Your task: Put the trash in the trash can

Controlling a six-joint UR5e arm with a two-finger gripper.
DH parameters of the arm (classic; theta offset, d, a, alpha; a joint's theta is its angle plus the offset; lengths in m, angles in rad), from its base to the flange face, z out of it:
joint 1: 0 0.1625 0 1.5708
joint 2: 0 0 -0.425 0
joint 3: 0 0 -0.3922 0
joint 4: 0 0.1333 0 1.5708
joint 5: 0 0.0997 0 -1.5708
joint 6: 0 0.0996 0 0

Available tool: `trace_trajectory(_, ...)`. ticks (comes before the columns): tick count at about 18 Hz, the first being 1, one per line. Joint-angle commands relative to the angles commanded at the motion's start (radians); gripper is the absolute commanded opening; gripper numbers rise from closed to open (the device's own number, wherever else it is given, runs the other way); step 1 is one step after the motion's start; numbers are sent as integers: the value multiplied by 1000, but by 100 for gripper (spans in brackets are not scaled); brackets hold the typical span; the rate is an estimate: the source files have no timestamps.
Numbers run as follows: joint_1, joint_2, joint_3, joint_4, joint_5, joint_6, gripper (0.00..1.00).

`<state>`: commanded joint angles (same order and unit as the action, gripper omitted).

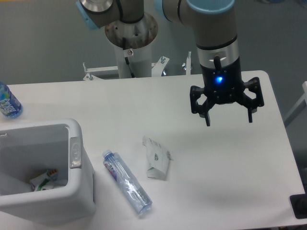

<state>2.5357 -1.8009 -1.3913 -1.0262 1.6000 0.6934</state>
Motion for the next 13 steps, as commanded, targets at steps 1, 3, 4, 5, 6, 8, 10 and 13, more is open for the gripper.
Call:
trace_trajectory(1,0,0,-2,0,2,0,100)
trace_trajectory(3,0,2,-2,-2,2,0,100)
trace_trajectory(4,0,2,-2,-5,2,0,100)
trace_trajectory(5,0,2,-3,-3,2,0,100)
trace_trajectory(6,-2,5,-8,0,3,-2,100)
trace_trajectory(8,-5,5,-21,6,6,-8,100)
trace_trajectory(10,-5,6,-29,9,6,-14,100)
trace_trajectory(13,-6,3,-35,6,8,-14,100)
